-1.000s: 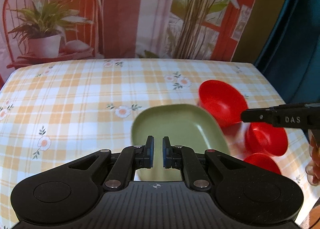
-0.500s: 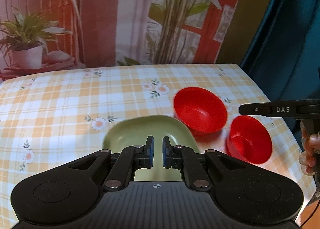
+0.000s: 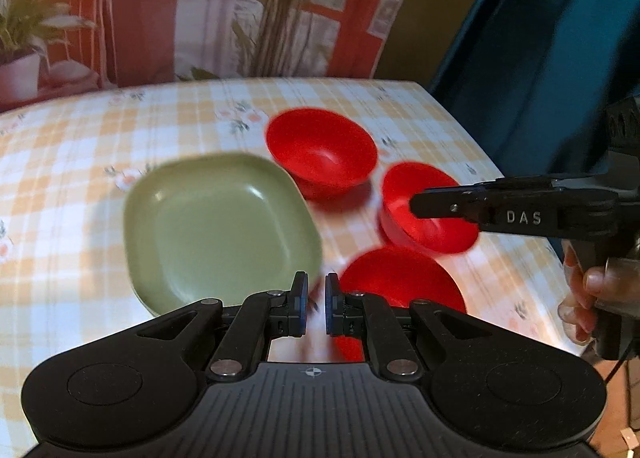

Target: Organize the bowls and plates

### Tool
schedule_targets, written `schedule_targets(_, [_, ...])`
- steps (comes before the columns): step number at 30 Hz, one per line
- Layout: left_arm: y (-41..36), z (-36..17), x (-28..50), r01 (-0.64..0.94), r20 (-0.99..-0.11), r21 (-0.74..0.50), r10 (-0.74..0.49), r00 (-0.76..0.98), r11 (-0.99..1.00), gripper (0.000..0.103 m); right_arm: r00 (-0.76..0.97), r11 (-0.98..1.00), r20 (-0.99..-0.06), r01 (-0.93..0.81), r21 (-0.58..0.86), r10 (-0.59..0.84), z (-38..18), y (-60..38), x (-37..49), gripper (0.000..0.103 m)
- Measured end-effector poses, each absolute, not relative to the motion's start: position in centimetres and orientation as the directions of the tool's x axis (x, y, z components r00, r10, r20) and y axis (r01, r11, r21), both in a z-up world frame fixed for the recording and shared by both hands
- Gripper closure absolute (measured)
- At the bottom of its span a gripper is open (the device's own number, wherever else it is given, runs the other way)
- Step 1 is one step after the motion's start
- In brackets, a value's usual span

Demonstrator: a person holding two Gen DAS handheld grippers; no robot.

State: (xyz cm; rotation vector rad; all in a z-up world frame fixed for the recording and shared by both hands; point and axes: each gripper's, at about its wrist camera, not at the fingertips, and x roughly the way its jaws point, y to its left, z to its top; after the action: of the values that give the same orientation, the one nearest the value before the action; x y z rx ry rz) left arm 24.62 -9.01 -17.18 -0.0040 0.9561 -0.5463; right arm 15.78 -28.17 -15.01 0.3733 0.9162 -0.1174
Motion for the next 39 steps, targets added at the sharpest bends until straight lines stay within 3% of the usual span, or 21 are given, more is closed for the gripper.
schedule_targets(21, [-9.1,-19.5,23.1,0.379,-0.794,-0.303,-0.452,0.406,0.874,0.093,0.558,0.916,-0.826,0.285,0.282,0.08,-16.5,-27.2,9.6,0.084])
schedule_targets(39, [-9.5,-20.5,23.1,0.384,-0.803,-0.332,-0.472,0.364,0.862,0.088,0.567,0.886,-0.814,0.307,0.348,0.123,-18.2,-26.8,9.5,0.087])
